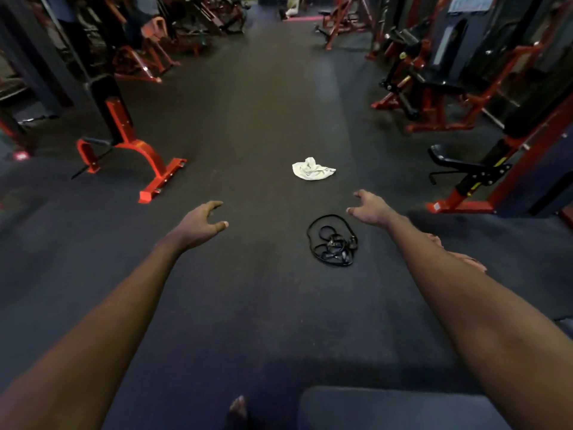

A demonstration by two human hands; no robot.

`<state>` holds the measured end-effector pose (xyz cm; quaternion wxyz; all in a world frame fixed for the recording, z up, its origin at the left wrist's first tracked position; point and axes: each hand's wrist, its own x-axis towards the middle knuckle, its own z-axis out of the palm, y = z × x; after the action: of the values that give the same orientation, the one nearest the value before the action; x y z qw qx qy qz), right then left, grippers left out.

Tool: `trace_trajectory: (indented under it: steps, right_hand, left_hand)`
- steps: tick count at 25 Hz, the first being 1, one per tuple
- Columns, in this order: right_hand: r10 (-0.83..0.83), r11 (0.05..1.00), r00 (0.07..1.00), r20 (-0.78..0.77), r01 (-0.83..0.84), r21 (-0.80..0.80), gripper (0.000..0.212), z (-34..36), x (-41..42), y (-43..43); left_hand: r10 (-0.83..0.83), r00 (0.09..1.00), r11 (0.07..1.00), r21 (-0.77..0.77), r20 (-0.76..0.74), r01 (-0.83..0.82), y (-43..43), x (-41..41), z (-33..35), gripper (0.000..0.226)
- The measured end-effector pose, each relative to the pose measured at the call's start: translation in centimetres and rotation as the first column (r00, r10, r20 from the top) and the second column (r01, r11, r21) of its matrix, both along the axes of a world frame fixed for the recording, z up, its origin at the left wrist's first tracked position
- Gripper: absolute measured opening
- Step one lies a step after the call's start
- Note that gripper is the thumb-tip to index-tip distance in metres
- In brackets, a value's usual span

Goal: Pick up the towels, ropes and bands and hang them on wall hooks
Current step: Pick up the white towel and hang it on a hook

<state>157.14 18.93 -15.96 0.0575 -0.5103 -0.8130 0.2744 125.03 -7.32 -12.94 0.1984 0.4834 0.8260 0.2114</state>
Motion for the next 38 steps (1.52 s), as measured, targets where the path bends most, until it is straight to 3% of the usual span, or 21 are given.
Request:
trace_trajectory:
  steps: [8,13,23,31,35,38]
  right_hand:
    - [-0.119,0.992,0.992,0.031,0.120,-0.043,0.066,-1.0,-15.1,9.7]
    - [-0.210,0.977,0.978,0.009,0.210,-0.040,0.065,-2.4,-20.0,18.3]
    - [-0.249,0.964,0.968,-0.011,0.247,-0.097,0.070,-4.3,-31.3,43.4]
    - [-0.295,0.949,0.953,0.064,0.300,-0.099,0.069,-5.8,-41.8,63.7]
    - [-0.299,0.929,0.940,0.163,0.326,-0.176,0.067,-7.1,-47.7,72.6]
    - [-0.311,0.920,0.938,0.156,0.338,-0.199,0.067,-8.1,-50.9,79.1]
  left_hand:
    - [-0.144,0.989,0.989,-0.040,0.021,0.145,16.3,-19.0,-0.9,0.063]
    - [-0.210,0.977,0.975,-0.069,0.045,0.213,28.9,-25.9,-3.0,0.063]
    - [-0.277,0.959,0.951,-0.122,0.066,0.283,57.4,-37.1,-5.2,0.065]
    - [-0.303,0.951,0.948,-0.077,0.069,0.308,79.0,-49.1,-7.1,0.063]
    - [-0.341,0.931,0.923,-0.144,0.131,0.358,90.5,-55.0,-8.8,0.061]
    - [-0.324,0.931,0.922,-0.164,0.167,0.350,97.9,-58.5,-10.3,0.060]
